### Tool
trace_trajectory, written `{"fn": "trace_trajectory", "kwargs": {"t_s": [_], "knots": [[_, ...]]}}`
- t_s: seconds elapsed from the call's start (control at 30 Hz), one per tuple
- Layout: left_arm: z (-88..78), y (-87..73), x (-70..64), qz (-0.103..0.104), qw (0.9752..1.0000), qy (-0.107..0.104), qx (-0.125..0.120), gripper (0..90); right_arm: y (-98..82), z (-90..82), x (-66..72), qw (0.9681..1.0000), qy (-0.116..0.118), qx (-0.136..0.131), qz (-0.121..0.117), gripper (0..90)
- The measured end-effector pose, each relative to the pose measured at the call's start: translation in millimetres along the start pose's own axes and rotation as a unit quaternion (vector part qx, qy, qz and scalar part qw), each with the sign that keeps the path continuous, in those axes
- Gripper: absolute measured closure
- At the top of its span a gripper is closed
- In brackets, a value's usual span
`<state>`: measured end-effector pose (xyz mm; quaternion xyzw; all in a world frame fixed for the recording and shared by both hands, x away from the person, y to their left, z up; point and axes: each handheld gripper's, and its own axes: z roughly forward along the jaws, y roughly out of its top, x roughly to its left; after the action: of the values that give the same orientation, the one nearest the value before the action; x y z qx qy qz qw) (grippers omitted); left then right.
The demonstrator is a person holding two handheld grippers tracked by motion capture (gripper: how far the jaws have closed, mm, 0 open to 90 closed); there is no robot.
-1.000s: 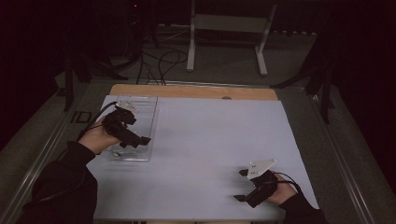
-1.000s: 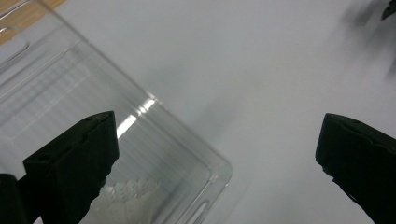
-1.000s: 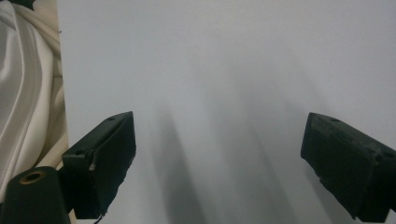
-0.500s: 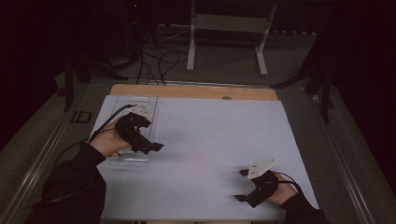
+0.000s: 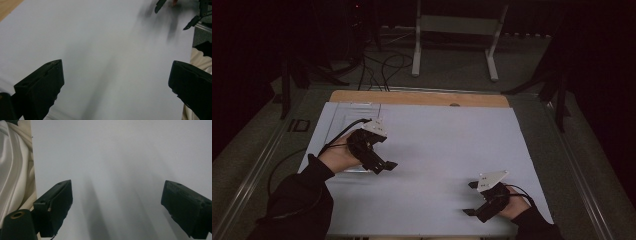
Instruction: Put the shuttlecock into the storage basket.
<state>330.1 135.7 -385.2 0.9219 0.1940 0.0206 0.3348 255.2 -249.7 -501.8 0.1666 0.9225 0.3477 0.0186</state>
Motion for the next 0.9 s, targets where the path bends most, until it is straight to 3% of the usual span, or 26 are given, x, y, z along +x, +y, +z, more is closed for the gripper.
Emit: {"fn": "trace_trajectory", "kwargs": {"t_s": [0.43,0.57,0.9], "knots": [[21.3,-0.8,-15.8,0.02,0.9996,-0.021,0.0,0.7,-0.7,-1.0,-0.4,1.0,-0.001,0.0,0.001,10.2],[27.8,-3.9,-24.3,0.045,0.9988,-0.017,0.004,0.7,-1.1,-1.2,-0.3,1.0,-0.002,0.001,-0.001,10.2],[42.7,-15.7,-34.1,0.053,0.9982,-0.026,0.01,0.7,-1.5,-1.1,0.4,1.0,-0.002,0.001,-0.001,10.2]]}}
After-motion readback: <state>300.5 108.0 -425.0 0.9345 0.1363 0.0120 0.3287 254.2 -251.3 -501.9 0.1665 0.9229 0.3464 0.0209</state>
